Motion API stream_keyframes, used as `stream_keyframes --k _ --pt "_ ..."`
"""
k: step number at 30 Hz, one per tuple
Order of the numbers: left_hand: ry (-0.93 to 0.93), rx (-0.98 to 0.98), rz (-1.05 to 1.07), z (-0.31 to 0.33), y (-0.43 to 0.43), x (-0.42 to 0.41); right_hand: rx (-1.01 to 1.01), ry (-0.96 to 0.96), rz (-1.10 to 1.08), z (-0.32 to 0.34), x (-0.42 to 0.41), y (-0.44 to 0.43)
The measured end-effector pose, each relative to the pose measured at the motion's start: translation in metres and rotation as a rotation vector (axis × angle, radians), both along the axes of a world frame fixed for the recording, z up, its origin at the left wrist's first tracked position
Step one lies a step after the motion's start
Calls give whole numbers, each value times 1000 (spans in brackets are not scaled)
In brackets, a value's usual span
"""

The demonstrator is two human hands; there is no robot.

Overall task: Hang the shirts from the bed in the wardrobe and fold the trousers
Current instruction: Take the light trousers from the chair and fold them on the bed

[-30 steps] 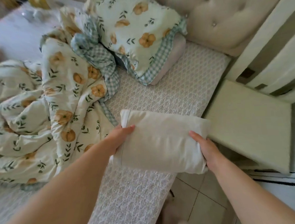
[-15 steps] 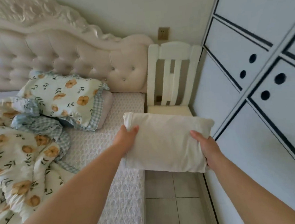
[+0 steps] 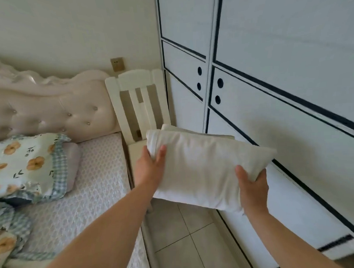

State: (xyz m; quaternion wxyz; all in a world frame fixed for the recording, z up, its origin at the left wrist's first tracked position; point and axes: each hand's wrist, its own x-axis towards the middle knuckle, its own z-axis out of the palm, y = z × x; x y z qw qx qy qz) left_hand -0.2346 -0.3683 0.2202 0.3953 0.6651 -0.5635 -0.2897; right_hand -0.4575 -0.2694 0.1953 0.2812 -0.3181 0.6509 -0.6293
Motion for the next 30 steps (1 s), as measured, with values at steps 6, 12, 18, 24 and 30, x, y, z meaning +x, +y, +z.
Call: stream_keyframes --k 6,12,18,24,30 --pt "90 -109 -1 21 18 -42 -222 137 -94 16 -27 36" --pt "185 -193 2 44 61 -81 -289 174 -126 35 -59 77" --pt "245 -272 6 44 126 -104 -372 210 -102 37 -80 143" --pt "381 -268 27 42 205 -127 -400 233 -91 40 -92 227" --pt "389 -324 -113 38 266 -171 -411 215 -207 35 -129 303"
